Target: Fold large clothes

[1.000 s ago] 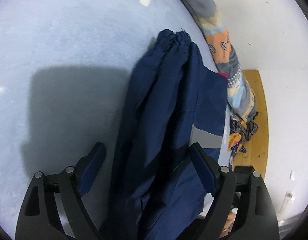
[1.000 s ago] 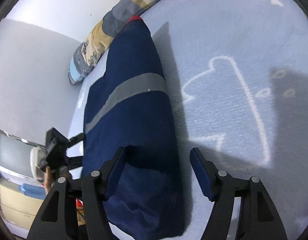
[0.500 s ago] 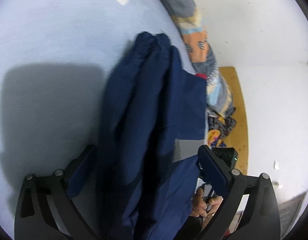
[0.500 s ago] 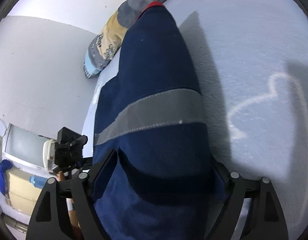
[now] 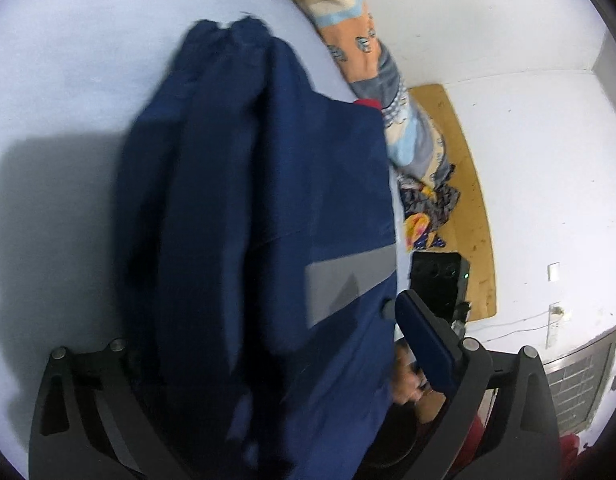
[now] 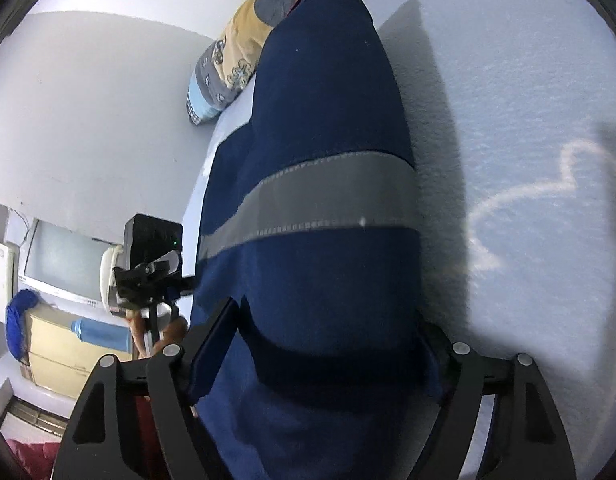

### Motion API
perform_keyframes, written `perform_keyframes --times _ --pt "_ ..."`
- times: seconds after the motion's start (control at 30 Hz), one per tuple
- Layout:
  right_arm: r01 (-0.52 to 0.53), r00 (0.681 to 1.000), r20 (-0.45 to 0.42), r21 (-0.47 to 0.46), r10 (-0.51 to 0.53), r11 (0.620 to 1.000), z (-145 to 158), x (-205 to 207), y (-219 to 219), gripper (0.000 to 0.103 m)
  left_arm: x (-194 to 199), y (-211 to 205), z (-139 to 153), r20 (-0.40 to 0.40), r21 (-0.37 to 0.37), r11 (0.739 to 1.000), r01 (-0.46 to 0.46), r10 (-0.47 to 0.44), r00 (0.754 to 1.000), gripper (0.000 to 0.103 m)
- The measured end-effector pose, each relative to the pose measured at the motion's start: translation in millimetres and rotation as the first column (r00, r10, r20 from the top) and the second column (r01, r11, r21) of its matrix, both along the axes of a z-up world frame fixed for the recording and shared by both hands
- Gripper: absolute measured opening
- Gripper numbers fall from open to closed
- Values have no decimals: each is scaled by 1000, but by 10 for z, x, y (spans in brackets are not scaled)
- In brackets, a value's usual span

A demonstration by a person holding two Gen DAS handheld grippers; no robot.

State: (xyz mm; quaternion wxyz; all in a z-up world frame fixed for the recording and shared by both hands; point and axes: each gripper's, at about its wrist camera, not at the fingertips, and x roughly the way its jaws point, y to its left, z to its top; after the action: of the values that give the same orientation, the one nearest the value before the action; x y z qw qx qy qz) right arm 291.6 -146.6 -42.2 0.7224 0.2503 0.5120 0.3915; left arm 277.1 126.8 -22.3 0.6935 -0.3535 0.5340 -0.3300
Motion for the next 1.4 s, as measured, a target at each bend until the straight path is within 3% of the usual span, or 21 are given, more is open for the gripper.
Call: perform_keyframes --times 0.03,0.1,0.13,0.17,0.23,0.3,0.43,0.83,0.93,1.13,1.4 --pt "5 1000 20 0 -5 1000 6 10 48 81 -9 -33 -1 2 -6 1000 11 -11 1000 70" --pt "32 998 51 5 -32 999 39 11 91 80 -6 -126 -18 -28 64 998 20 -18 999 44" --pt "28 998 56 6 -29 1000 63 0 86 71 -33 -104 -5 -24 92 996 17 -15 1000 37" --pt "39 997 62 -8 -39 999 77 -17 87 55 -43 -114 28 -19 108 994 13 -11 1000 35" --pt "40 997 68 11 -41 999 164 -35 57 42 -78 -139 141 -3 124 992 3 -3 1000 30" --pt "34 994 105 -37 -30 999 290 -85 109 39 -120 -216 267 19 166 986 -3 0 1000 29" --pt "42 986 165 -97 -26 994 496 -249 87 38 -237 -397 448 27 179 984 1 -6 1000 29" --pt "114 965 245 -54 -98 992 1001 -901 -971 38 -694 -1288 991 123 162 979 127 -147 981 29" --pt "139 956 264 -36 -125 990 1052 -1097 -1245 38 -755 -1321 1123 138 159 977 141 -163 977 29" --pt "157 953 267 -41 -141 987 1011 -1263 -1511 38 -755 -1409 1090 131 197 968 155 -183 974 29" --pt "160 966 215 -75 -141 984 844 -1021 -1499 38 -646 -1415 878 84 245 957 155 -180 980 29"
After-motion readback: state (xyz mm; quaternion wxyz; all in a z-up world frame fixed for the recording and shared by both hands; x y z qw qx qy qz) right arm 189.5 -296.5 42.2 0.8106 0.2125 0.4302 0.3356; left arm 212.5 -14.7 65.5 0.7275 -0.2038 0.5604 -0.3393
